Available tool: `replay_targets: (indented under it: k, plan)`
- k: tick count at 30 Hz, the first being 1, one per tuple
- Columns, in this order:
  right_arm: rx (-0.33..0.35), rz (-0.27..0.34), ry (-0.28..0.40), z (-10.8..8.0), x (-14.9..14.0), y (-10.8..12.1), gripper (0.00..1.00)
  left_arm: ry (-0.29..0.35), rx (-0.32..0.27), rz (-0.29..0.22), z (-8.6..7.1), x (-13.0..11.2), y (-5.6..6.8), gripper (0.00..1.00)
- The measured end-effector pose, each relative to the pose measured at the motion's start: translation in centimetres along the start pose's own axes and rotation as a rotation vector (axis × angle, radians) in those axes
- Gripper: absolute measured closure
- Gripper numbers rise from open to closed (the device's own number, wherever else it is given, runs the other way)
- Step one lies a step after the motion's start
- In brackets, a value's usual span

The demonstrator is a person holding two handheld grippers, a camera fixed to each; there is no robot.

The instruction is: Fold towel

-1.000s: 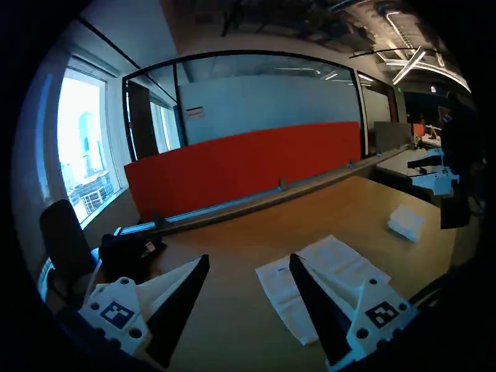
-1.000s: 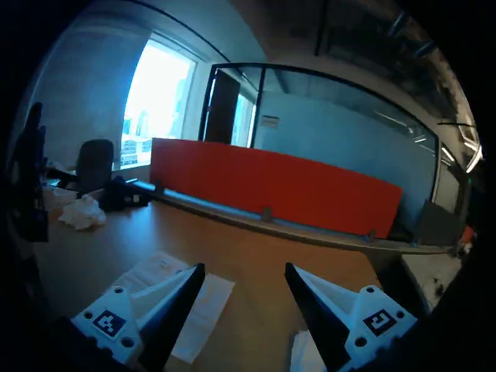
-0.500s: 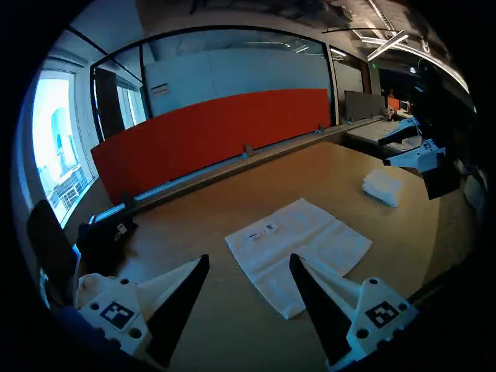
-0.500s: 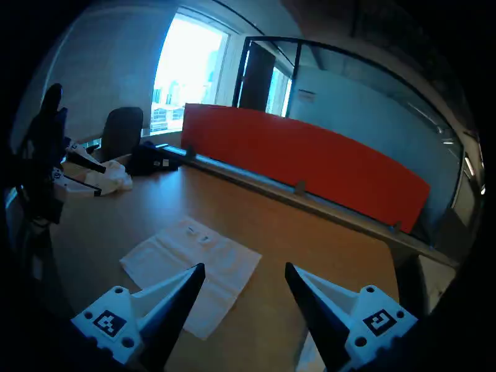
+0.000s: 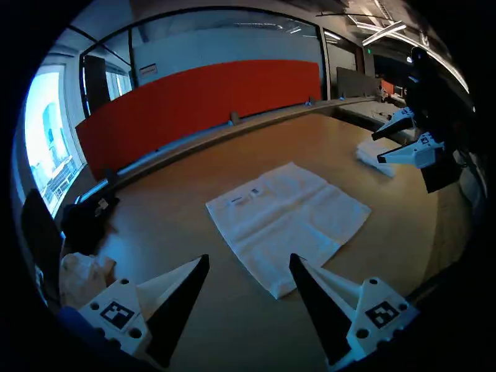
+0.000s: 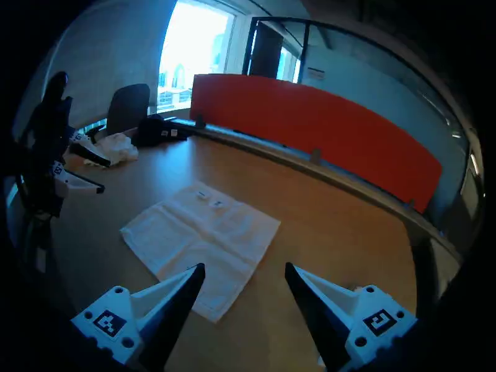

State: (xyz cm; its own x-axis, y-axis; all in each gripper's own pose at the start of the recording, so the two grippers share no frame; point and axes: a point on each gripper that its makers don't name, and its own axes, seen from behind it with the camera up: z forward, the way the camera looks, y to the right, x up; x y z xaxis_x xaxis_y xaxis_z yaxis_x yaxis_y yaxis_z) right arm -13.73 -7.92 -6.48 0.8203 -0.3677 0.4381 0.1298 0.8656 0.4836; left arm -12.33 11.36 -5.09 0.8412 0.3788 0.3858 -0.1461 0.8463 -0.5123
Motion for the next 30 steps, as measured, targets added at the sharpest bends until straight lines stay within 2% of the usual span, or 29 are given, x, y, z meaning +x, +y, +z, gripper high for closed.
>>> replay_targets:
  k: [14, 20, 30]
  plan:
    - [0.047, 0.027, -0.120, 3.6, -7.3, -2.3, 0.00, -0.141, -0.046, 0.000, 4.4, -7.0, 2.1, 0.04]
    - [0.061, 0.038, -0.153, 4.1, -9.4, -2.7, 0.01, -0.175, -0.063, 0.003, 5.4, -8.5, 2.7, 0.04]
    - [0.073, 0.042, -0.198, 4.5, -11.5, -2.9, 0.04, -0.225, -0.113, 0.001, 6.2, -9.8, 4.4, 0.04]
